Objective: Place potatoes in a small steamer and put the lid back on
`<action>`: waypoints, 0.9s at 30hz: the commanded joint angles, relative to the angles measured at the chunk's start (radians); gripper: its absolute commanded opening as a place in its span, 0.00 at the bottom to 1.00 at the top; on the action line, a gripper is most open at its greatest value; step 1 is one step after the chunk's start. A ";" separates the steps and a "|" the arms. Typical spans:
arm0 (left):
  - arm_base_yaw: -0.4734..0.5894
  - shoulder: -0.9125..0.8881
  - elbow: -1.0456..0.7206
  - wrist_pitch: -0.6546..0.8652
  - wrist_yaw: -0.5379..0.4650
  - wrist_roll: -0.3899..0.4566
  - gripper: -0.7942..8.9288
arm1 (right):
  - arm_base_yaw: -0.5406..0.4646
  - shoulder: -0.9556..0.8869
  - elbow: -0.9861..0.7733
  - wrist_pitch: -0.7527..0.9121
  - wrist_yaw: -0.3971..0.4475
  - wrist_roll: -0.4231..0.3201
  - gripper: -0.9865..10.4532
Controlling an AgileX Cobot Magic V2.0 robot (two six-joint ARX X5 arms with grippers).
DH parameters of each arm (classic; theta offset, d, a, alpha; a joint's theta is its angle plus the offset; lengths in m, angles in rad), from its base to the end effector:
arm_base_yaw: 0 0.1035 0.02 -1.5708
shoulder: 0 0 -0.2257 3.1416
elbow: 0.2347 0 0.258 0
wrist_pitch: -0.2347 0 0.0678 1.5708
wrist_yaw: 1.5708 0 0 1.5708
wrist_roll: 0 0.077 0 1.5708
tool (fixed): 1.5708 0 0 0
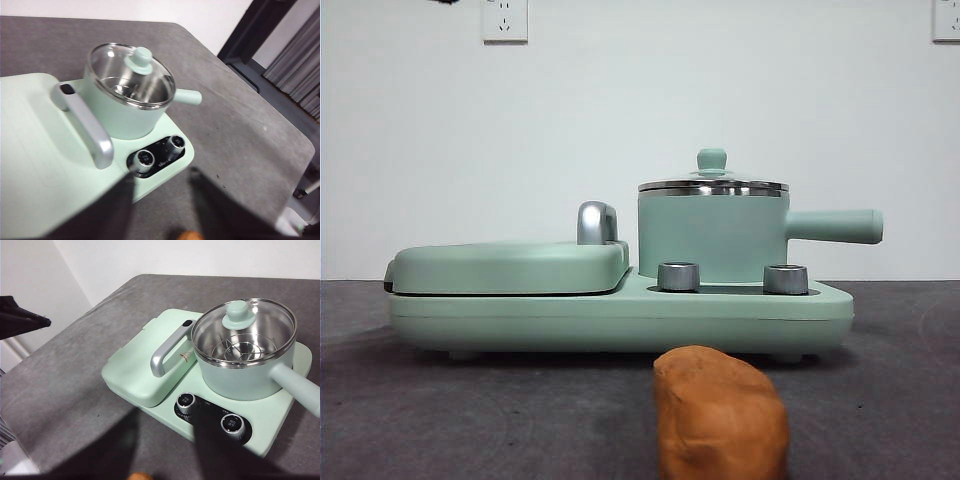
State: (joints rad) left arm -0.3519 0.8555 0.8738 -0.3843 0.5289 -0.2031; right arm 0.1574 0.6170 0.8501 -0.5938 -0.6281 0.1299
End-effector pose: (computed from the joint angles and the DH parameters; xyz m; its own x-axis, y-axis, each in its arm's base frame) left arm 0.2186 -0.1217 0.2904 0.5829 -0.7515 -0.3090 0.6569 0.6596 -0.3652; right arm 0.1785 0.0741 0.3045 0.6556 0.6990 -0.2856 -0.6190 0.7141 0.3268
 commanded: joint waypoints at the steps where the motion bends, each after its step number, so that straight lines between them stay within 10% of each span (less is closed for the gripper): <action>1: -0.016 0.019 0.027 0.013 0.006 0.011 0.53 | 0.004 0.005 0.015 0.008 0.000 -0.010 0.41; 17: -0.152 0.299 0.294 -0.045 -0.007 0.047 0.60 | 0.005 0.005 0.015 -0.025 -0.001 -0.003 0.53; 27: -0.269 0.693 0.719 -0.241 -0.260 0.198 0.60 | 0.005 0.005 0.015 -0.033 -0.001 -0.003 0.53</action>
State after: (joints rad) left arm -0.6067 1.5040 1.5440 -0.6239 0.2882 -0.0536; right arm 0.1574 0.6174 0.8501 -0.6331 -0.6281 0.1307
